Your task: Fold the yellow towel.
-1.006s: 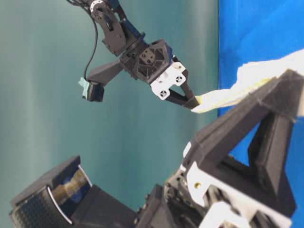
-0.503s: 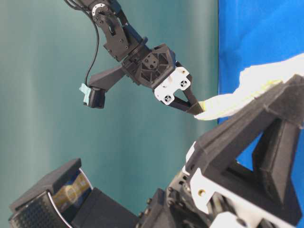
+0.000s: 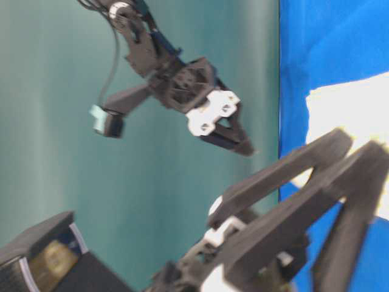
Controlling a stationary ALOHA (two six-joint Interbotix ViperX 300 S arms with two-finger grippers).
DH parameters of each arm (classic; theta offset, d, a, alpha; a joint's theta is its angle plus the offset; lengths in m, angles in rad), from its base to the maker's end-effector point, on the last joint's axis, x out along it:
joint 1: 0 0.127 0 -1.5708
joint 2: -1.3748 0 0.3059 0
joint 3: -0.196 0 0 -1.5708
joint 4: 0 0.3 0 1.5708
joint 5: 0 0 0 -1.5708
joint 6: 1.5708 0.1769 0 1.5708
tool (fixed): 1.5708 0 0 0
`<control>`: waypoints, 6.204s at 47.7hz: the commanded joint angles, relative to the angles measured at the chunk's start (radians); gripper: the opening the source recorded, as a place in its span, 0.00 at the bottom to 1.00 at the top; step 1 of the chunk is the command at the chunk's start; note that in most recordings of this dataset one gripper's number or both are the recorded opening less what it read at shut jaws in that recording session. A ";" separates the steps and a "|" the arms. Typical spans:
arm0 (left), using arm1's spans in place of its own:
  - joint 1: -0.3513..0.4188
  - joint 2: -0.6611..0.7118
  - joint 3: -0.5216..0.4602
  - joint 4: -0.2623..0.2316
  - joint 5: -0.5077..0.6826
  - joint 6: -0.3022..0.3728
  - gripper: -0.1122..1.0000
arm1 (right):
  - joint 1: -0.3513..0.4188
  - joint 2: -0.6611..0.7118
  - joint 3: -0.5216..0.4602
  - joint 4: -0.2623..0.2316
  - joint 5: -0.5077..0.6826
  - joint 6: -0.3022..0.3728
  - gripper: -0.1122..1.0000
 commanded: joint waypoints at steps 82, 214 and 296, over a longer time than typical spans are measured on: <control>0.538 -0.138 0.152 0.014 -0.115 0.092 0.76 | -0.023 -0.219 0.287 0.008 -0.143 0.026 0.70; 0.535 -0.025 0.183 0.012 -0.198 0.075 0.13 | 0.123 -0.166 0.295 0.181 -0.152 0.028 0.15; 0.028 0.100 0.178 0.002 -0.173 -0.071 0.14 | 0.643 -0.026 0.279 0.383 -0.207 0.029 0.16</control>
